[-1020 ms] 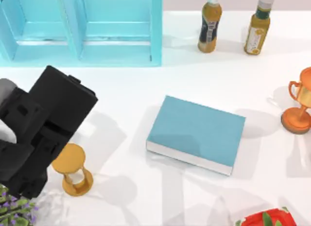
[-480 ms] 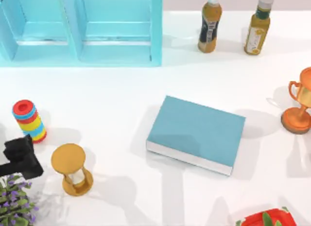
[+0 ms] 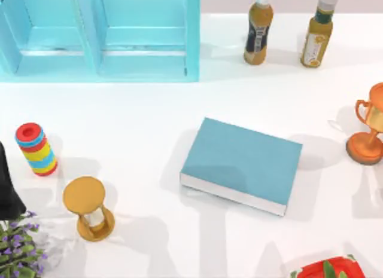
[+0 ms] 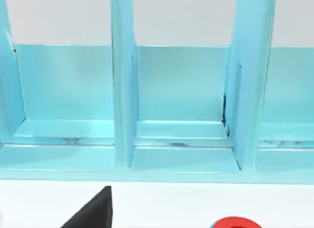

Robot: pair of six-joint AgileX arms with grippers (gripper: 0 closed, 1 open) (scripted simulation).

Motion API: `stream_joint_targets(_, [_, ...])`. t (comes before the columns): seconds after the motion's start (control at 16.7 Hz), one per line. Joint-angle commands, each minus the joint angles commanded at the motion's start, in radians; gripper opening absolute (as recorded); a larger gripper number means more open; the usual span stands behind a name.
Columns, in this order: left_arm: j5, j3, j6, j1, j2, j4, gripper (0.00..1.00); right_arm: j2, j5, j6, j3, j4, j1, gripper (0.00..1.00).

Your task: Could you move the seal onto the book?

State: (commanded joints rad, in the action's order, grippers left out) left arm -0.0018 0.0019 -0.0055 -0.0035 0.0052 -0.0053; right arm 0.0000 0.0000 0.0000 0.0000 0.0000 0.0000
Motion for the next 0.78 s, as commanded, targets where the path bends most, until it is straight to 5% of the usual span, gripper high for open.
stream_joint_targets(0.48, [0.002, -0.002, 0.006, 0.004, -0.005, 0.005, 1.00, 0.010, 0.000, -0.004, 0.010, -0.010, -0.004, 1.00])
stream_joint_targets(0.78, [0.002, -0.002, 0.006, 0.004, -0.005, 0.005, 1.00, 0.221, -0.002, -0.076, 0.214, -0.199, -0.076, 1.00])
